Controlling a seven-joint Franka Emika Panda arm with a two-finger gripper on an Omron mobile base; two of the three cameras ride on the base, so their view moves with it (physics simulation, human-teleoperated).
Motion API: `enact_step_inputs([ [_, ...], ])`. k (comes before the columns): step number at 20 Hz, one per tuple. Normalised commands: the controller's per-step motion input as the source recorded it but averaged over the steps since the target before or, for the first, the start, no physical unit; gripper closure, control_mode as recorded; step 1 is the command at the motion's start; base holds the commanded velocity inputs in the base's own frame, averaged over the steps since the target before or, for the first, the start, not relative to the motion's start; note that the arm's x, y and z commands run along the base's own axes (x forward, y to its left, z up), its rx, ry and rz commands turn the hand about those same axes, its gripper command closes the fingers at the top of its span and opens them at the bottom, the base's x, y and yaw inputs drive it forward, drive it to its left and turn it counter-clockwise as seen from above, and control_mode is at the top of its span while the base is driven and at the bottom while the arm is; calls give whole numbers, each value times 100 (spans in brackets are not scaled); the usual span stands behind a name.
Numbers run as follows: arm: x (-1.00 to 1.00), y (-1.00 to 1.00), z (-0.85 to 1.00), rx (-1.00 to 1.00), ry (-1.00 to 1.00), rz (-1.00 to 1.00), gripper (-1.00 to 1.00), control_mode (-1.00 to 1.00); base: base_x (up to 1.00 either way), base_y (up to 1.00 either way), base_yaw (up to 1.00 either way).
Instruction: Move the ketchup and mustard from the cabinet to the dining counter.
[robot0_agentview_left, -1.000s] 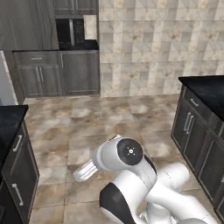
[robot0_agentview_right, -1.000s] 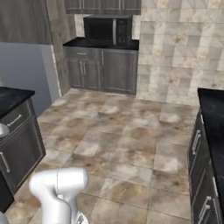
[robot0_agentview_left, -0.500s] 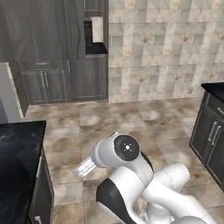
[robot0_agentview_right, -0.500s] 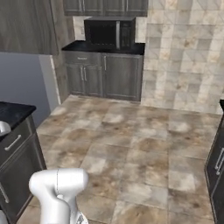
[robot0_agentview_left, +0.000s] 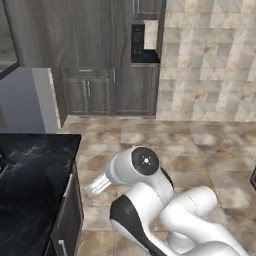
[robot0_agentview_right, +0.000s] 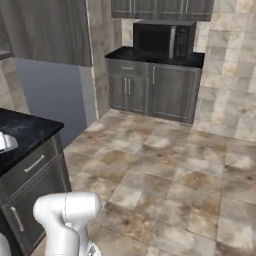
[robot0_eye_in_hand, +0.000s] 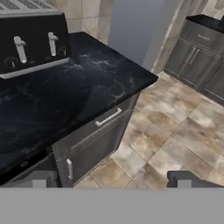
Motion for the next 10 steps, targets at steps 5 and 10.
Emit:
enact_step_inputs([
  [5, 0, 0, 0, 0, 0, 0, -100, 100, 34, 33, 50],
  [10, 0, 0, 0, 0, 0, 0, -100, 100, 52, 1, 40],
])
